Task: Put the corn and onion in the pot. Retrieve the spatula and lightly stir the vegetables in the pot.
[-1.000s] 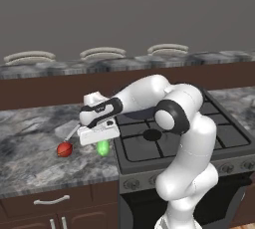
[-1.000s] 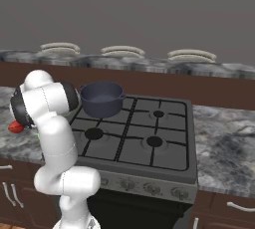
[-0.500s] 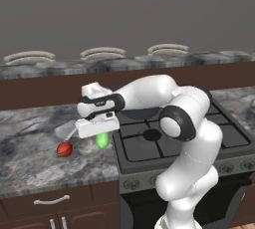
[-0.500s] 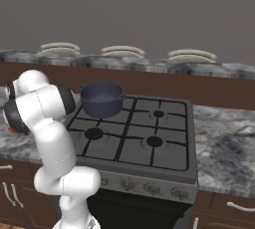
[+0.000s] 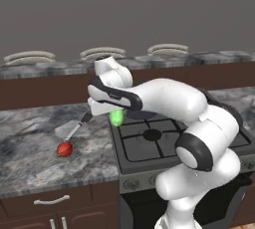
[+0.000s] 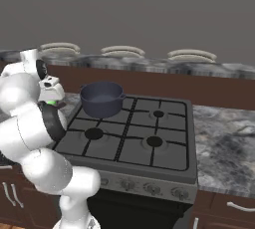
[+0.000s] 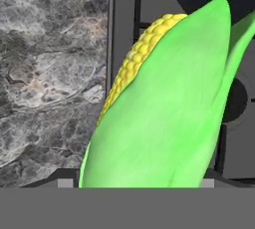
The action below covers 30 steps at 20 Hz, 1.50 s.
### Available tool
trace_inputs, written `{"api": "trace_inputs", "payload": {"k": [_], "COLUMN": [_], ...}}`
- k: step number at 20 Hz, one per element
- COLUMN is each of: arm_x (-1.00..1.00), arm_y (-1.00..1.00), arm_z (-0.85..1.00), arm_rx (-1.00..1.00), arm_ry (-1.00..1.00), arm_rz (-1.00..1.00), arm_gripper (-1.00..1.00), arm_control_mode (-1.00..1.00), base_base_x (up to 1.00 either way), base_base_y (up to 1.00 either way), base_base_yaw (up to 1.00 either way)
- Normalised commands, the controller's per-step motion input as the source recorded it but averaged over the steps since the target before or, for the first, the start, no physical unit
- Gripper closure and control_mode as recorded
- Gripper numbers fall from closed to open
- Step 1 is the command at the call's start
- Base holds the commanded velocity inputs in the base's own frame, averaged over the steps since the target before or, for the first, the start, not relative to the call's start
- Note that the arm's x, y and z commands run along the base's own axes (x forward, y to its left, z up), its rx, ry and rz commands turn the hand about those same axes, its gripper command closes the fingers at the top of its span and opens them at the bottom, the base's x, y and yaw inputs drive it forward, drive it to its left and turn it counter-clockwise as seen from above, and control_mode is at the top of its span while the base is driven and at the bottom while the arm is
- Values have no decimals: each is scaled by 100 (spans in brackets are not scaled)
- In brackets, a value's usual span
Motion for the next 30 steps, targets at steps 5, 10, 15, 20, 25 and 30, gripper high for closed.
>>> {"api": "trace_inputs", "payload": {"k": [5,10,15,20,25,30], "arm_x": [19,82,100,27,10,43], "arm_y": [-95,-97,-38,-7,0,0], "arm_z": [81,5,15,35,-56,-28], "arm_rx": [11,28,7,-3,-2,-3], "arm_ry": [-12,6,29,11,2,-5], "arm_rz": [-1,-4,8,10,0,0], "arm_gripper": [100,100,100,100,100,100], "arm_control_mode": [-100,-100,-100,-100,-100,-100], "base_base_x": [0,0,0,0,0,0], "base_base_y": [0,0,0,0,0,0], "base_base_yaw": [0,0,0,0,0,0]}}
